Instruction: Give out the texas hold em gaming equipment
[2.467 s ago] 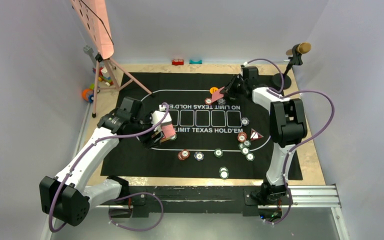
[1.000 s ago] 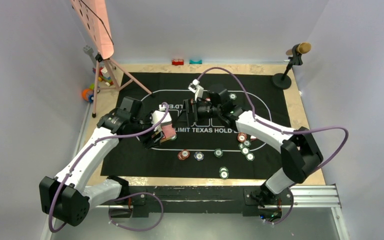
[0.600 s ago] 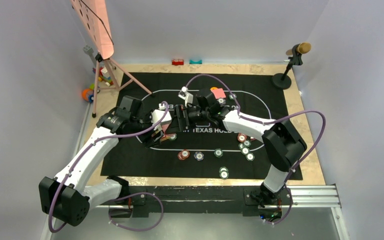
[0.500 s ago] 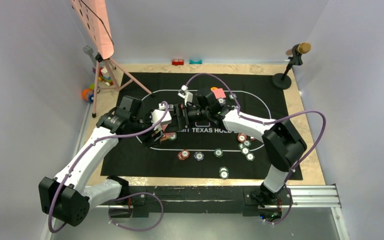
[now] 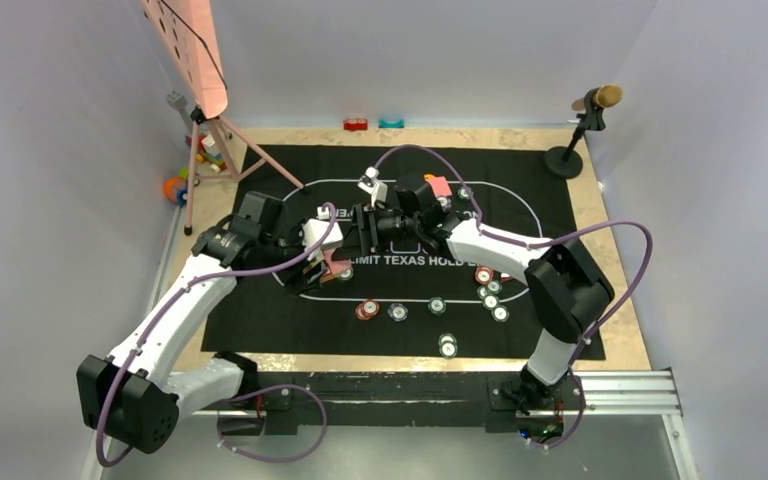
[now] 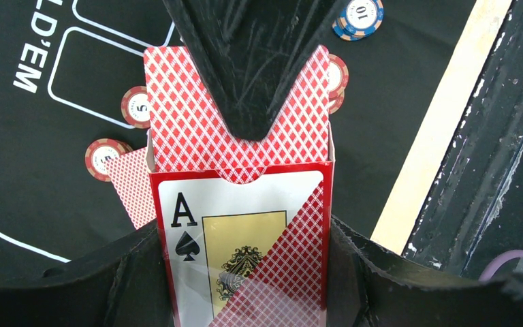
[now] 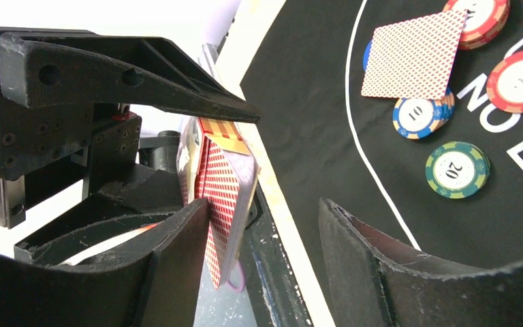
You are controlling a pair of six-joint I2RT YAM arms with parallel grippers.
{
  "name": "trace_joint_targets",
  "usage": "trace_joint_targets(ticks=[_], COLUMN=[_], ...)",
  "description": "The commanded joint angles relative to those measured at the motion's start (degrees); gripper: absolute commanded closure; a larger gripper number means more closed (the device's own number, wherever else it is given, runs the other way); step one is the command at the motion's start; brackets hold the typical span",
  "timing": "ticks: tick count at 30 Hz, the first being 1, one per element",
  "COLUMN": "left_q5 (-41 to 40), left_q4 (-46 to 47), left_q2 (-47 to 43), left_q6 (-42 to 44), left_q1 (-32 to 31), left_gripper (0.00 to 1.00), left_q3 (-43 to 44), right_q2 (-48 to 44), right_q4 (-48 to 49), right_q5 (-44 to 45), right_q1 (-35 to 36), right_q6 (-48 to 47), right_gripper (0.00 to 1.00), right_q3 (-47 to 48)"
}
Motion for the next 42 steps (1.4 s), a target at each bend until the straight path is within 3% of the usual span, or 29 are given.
trace_joint_targets(ticks=[1,13,15,19,22,34,42], left_q5=[2.3,2.2,2.1,2.0,1.9,1.2,1.3], left_q4=[1.2,1.4,1.4,1.8,1.9,1.7,1.2], left_q2=[-1.7,-1.9,-2.0,-1.8,-1.7,-1.7,-1.9], left_q6=[-0.8,-0.8,-0.7,-0.8,-0.7,-0.3,0.0], left_q1=[0.2,0.2,0.2,0.2,0.2,0.2,0.2], left_gripper=[0.47,0.48,0.48,0.48,0.48,0.48,0.48], left_q3=[2.2,2.0,1.8,1.3,1.1,0.8,0.8], right_q2=[-2.1,-7.1,-7.8,-9.5,-10.9,-19.3,-24.6], right_q4=[3.0,4.6,5.1,5.7,6.6,5.1,-6.7], right_q5=[-1.2,-1.9,-2.3,-2.9,-3.8,-6.4,2.4], right_q1=[-1.9,-6.2,-6.6,-7.9,-9.0,-16.9,-27.5], right_q6=[1.3,2.4,3.0,3.9,5.1,6.0,1.7], right_gripper=[0.4,0.58,0.66,0.89,1.0,1.0,1.0], right_q3=[-2.1,-7.3,-7.9,-8.8,-9.4,-14.0,-27.7])
